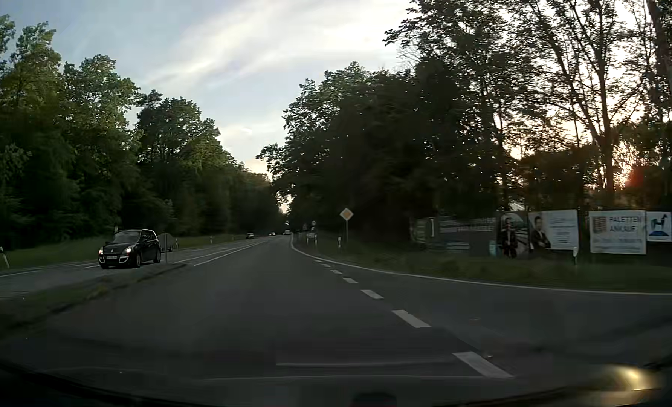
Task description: Follow the waypoints while adhering to traffic rules and regulations
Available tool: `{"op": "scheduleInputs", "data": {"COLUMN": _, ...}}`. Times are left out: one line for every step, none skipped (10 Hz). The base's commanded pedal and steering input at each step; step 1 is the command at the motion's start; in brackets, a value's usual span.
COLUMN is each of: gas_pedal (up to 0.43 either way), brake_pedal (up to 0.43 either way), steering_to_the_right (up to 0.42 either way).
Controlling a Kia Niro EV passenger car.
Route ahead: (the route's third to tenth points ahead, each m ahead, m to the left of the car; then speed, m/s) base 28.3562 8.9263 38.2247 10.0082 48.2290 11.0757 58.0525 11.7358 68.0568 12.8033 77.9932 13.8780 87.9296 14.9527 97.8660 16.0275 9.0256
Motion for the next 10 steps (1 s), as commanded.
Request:
{"op": "scheduleInputs", "data": {"gas_pedal": 0.280, "brake_pedal": 0.000, "steering_to_the_right": -0.110}}
{"op": "scheduleInputs", "data": {"gas_pedal": 0.280, "brake_pedal": 0.000, "steering_to_the_right": -0.096}}
{"op": "scheduleInputs", "data": {"gas_pedal": 0.287, "brake_pedal": 0.000, "steering_to_the_right": -0.085}}
{"op": "scheduleInputs", "data": {"gas_pedal": 0.287, "brake_pedal": 0.000, "steering_to_the_right": -0.074}}
{"op": "scheduleInputs", "data": {"gas_pedal": 0.287, "brake_pedal": 0.000, "steering_to_the_right": -0.068}}
{"op": "scheduleInputs", "data": {"gas_pedal": 0.287, "brake_pedal": 0.000, "steering_to_the_right": -0.060}}
{"op": "scheduleInputs", "data": {"gas_pedal": 0.287, "brake_pedal": 0.000, "steering_to_the_right": -0.051}}
{"op": "scheduleInputs", "data": {"gas_pedal": 0.287, "brake_pedal": 0.000, "steering_to_the_right": -0.042}}
{"op": "scheduleInputs", "data": {"gas_pedal": 0.287, "brake_pedal": 0.000, "steering_to_the_right": -0.035}}
{"op": "scheduleInputs", "data": {"gas_pedal": 0.287, "brake_pedal": 0.000, "steering_to_the_right": -0.029}}
